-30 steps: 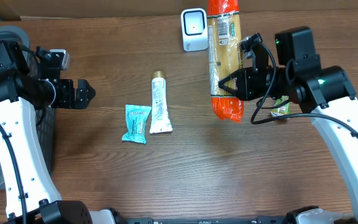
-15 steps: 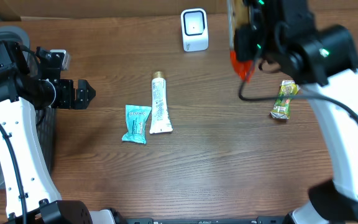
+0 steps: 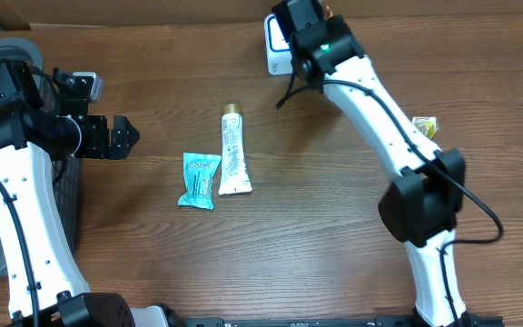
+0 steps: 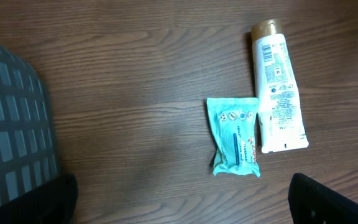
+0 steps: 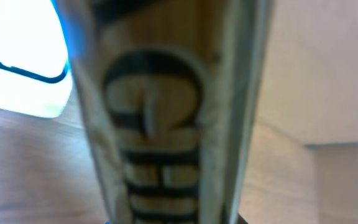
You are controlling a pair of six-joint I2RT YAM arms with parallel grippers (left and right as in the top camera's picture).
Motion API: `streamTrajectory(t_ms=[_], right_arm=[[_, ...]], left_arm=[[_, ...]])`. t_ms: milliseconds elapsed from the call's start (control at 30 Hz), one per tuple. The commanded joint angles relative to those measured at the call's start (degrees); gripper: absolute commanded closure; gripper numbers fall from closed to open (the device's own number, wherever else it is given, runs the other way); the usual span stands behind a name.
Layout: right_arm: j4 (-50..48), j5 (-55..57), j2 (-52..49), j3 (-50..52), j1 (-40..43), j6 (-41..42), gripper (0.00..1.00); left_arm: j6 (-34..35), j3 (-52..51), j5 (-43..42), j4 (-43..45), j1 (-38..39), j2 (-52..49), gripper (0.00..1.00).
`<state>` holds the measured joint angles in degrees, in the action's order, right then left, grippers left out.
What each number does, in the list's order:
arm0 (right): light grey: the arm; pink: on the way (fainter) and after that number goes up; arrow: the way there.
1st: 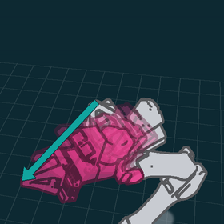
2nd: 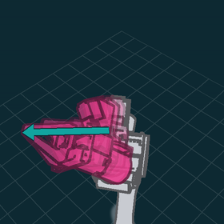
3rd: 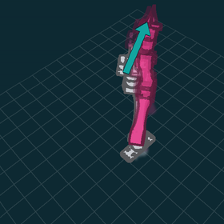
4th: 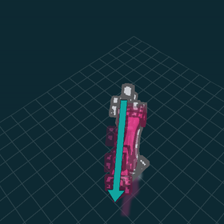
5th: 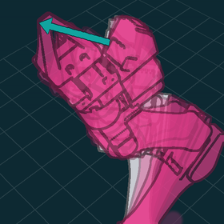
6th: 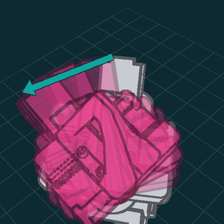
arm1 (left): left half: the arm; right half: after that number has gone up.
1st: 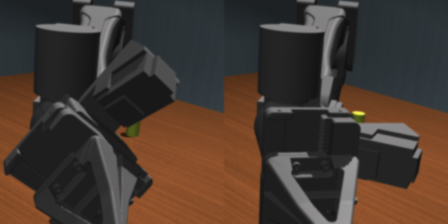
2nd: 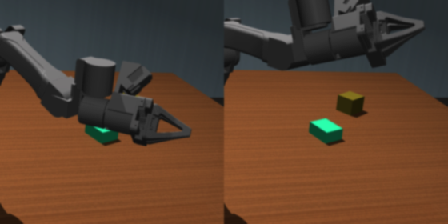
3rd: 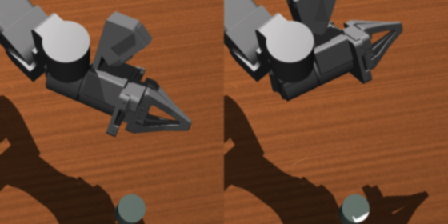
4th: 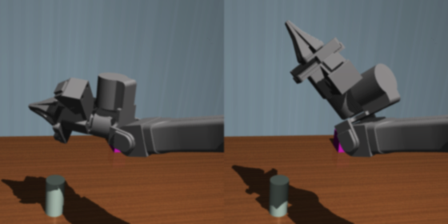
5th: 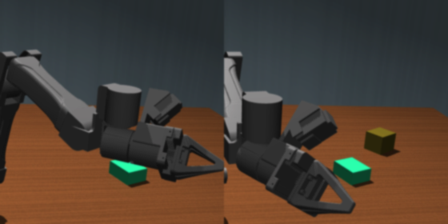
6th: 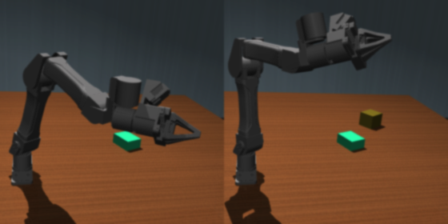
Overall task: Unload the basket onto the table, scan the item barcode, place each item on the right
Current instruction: 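Lift the spaghetti pack and carry it toward the white scanner, then hold the spaghetti pack in front of the scanner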
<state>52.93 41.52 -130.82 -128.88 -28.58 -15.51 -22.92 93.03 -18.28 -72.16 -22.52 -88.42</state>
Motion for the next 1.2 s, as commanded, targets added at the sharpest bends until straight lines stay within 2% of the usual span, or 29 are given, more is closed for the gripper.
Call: streamTrajectory(t_ms=[0, 233, 1067, 1167], right_arm=[[-6.3, 10.7, -0.8, -1.9, 0.0, -7.2, 0.96], [-14.3, 18.6, -6.2, -1.6, 0.2, -7.3, 0.96], [-18.6, 20.6, -14.2, 0.6, 0.3, -6.6, 0.97], [-20.7, 23.5, -14.2, 0.6, 0.3, -7.3, 0.96]], left_arm=[[-1.3, 0.0, -0.7, 0.0, 0.0, -0.3, 0.0], [-1.3, 0.0, -0.7, 0.0, 0.0, -0.3, 0.0], [-1.3, 0.0, -0.7, 0.0, 0.0, -0.3, 0.0], [-1.3, 0.0, -0.7, 0.0, 0.0, -0.3, 0.0]])
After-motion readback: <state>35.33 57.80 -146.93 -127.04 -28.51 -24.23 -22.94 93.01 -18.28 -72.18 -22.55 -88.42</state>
